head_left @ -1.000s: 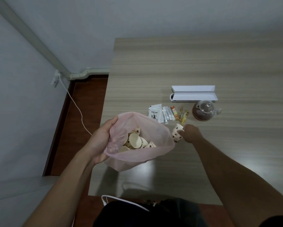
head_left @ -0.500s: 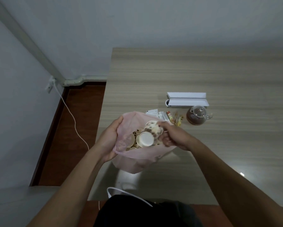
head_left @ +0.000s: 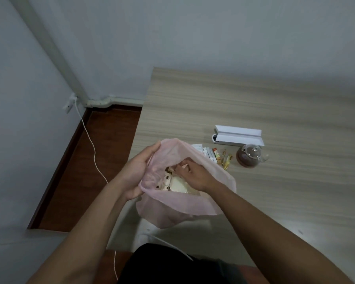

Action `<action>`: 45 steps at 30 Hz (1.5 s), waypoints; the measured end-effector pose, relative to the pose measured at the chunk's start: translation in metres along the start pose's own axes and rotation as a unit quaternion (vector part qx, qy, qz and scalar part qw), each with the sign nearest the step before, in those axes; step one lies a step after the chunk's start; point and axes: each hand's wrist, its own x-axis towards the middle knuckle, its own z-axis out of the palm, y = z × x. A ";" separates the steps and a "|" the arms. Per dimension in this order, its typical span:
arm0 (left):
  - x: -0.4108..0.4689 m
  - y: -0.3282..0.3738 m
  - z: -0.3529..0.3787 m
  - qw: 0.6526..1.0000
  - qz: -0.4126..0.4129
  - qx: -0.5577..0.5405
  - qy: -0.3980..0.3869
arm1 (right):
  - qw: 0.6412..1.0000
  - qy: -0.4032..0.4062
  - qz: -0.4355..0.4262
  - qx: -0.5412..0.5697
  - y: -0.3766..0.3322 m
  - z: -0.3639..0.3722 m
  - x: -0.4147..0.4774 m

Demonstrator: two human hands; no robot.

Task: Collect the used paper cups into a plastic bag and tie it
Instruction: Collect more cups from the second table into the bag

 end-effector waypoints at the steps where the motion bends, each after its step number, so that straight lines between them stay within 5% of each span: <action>1: -0.003 0.003 -0.005 1.000 0.010 -0.014 -0.001 | 1.000 0.020 0.011 -0.020 0.007 -0.006 0.001; 5: -0.012 0.018 -0.031 0.995 0.049 -0.090 0.001 | 0.986 0.009 0.072 -0.150 0.040 -0.028 0.010; 8: -0.005 0.019 -0.051 0.988 0.097 -0.034 0.116 | 0.965 -0.029 0.081 -0.247 0.047 -0.045 0.005; 12: 0.008 0.009 -0.079 0.897 0.164 0.192 0.362 | 0.953 -0.033 0.069 -0.293 0.042 -0.070 0.001; 15: 0.016 0.006 -0.091 0.848 0.199 0.297 0.393 | 0.956 -0.080 0.045 -0.277 0.024 -0.077 -0.009; 19: 0.026 0.006 -0.111 0.864 0.175 0.230 0.412 | 0.954 -0.146 0.019 -0.260 0.003 -0.075 -0.032; 23: 0.033 0.008 -0.132 0.899 0.127 0.093 0.408 | 0.894 -0.178 0.042 -0.408 0.014 -0.073 -0.038; 27: 0.032 0.010 -0.126 0.925 0.111 0.004 0.362 | 0.849 -0.055 -0.009 -0.525 0.029 -0.079 -0.029; 34: 0.023 0.019 -0.136 0.966 0.058 -0.022 0.253 | 0.857 0.255 -0.122 -0.431 0.072 -0.101 -0.013; 38: 0.018 0.019 -0.136 0.957 0.069 0.066 0.274 | 0.861 0.289 -0.106 -0.405 0.084 -0.115 -0.012; 42: 0.018 0.014 -0.133 0.930 0.075 0.172 0.316 | 0.893 0.232 -0.016 -0.385 0.091 -0.124 -0.013; 45: 0.019 0.005 -0.137 0.871 0.127 0.326 0.346 | 0.923 0.224 0.012 -0.313 0.085 -0.129 -0.021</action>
